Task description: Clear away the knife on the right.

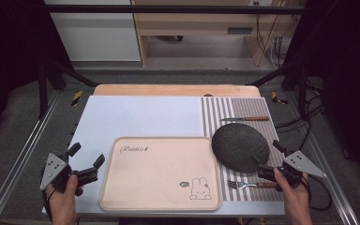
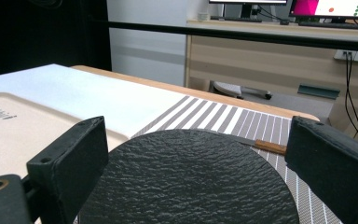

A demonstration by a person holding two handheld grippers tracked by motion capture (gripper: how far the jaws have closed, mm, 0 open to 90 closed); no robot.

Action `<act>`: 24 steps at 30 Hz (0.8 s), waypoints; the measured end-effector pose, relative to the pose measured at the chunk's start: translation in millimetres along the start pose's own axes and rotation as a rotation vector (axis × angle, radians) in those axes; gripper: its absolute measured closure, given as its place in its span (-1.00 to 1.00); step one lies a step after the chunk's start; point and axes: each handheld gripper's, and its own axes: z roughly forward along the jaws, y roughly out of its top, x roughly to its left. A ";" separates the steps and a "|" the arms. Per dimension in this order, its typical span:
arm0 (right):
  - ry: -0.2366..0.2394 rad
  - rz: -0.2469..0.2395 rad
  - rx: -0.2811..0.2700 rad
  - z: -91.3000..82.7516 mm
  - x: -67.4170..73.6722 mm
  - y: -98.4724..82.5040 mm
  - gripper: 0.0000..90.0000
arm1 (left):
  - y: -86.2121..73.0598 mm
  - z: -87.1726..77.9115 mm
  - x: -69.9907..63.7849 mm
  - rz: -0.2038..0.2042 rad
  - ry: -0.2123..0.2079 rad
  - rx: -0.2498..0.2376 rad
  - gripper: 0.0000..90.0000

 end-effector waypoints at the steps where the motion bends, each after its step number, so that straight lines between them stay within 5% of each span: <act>1: 0.000 0.000 0.000 0.0 0.0 0.0 -0.86 | -0.1 0.0 0.0 -0.001 0.001 0.000 -0.96; 10: 0.003 0.024 0.026 0.5 6.3 0.0 -0.86 | -2.2 2.3 -0.5 0.017 0.012 0.008 -0.96; 14: 0.001 0.043 0.088 5.6 12.3 -1.7 -0.84 | -5.7 5.7 3.2 0.041 0.014 0.029 -0.97; 16: -0.023 0.069 0.172 15.4 13.8 -3.2 -0.84 | -7.4 7.8 6.4 0.033 0.008 0.033 -0.96; 20: -0.020 0.085 0.215 24.6 8.9 1.0 -0.82 | -9.4 7.7 9.2 0.049 0.007 0.054 -0.96; 24: -0.016 0.087 0.252 39.2 -9.7 18.0 -0.80 | -10.6 5.5 11.7 0.008 0.018 0.034 -0.96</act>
